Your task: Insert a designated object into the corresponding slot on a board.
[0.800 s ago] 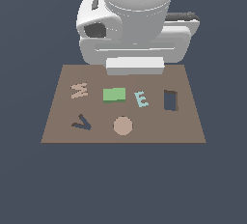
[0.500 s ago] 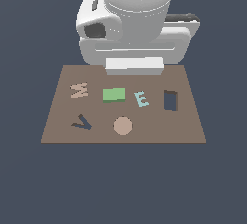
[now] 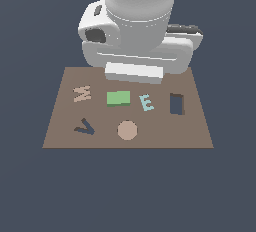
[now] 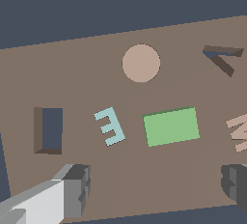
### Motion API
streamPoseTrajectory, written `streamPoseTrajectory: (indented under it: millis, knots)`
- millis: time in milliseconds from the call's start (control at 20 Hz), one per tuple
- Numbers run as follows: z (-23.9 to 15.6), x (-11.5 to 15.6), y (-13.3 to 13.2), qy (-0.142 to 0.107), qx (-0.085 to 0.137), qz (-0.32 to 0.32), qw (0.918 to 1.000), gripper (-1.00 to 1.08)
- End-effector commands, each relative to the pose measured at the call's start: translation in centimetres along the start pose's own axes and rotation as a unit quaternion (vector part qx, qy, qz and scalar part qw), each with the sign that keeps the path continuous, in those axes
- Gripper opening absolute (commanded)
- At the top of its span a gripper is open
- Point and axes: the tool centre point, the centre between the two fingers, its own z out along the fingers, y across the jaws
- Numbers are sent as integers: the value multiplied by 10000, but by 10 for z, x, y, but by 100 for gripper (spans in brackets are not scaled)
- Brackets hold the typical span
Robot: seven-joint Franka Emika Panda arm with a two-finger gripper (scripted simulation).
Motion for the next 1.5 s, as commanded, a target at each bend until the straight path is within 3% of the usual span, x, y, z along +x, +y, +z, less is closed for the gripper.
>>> streamPoseTrajectory:
  millis: [0,350,650,900,1450]
  knots:
    - [4,1,1,7,2,262,9997,100]
    - [19,6,8,39,10,1270,9919,100]
    - [36,10,16,76,21,2419,9703,100]
    - [51,12,24,109,30,3431,9392,100]
    - [81,12,40,167,50,5274,8495,100]
